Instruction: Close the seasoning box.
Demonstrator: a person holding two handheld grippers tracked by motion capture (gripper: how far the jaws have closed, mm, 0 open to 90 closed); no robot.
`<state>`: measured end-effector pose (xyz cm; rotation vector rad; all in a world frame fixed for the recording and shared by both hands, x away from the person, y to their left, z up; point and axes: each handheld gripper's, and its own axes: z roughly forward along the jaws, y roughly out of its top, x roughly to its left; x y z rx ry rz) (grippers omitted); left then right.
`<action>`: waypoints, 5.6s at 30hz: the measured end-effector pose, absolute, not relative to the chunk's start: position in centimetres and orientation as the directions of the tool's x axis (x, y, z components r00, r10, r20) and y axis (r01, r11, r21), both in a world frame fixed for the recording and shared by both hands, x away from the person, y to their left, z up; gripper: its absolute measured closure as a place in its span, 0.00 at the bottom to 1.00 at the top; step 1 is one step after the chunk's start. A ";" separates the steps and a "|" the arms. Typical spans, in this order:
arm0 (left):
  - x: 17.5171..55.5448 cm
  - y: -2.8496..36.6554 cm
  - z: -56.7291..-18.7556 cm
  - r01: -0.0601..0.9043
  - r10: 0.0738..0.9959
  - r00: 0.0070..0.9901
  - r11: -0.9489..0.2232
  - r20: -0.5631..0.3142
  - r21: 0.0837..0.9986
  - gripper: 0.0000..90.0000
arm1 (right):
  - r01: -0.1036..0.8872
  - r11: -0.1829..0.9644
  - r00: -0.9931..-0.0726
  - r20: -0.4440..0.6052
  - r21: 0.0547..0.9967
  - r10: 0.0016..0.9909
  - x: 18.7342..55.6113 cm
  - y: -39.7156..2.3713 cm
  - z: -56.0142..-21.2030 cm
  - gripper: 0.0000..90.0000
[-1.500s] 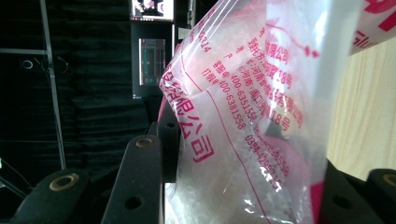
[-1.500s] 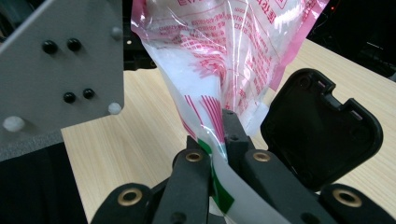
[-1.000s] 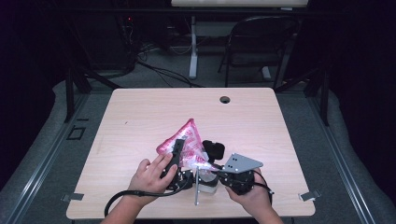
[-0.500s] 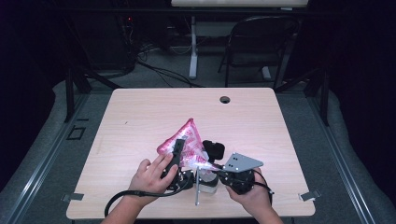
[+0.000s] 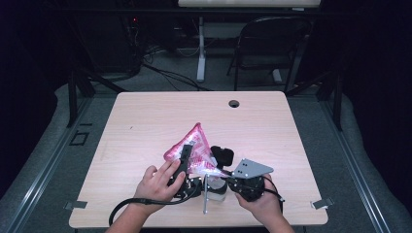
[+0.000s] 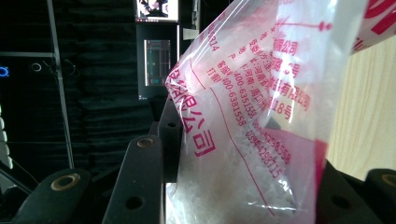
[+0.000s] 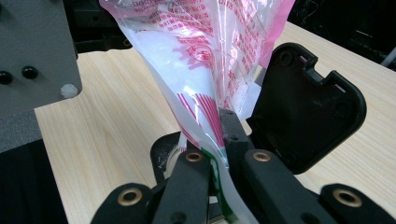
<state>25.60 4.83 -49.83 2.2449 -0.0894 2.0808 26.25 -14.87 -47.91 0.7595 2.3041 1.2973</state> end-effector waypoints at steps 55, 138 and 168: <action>25.2 4.5 -49.5 -0.108 -0.015 0.054 -0.994 0.998 -0.009 0.72 | 0.286 0.430 -0.773 -0.059 0.856 0.632 26.3 -14.7 -48.9 1.00; 24.8 4.2 -49.1 -0.125 -0.035 0.029 -0.992 0.999 -0.031 0.75 | 0.295 0.441 -0.764 -0.068 0.848 0.642 26.5 -14.7 -49.4 1.00; 24.5 4.3 -49.3 -0.142 -0.032 0.022 -0.989 0.999 -0.029 0.77 | 0.311 0.452 -0.755 -0.071 0.836 0.652 26.6 -14.6 -49.5 1.00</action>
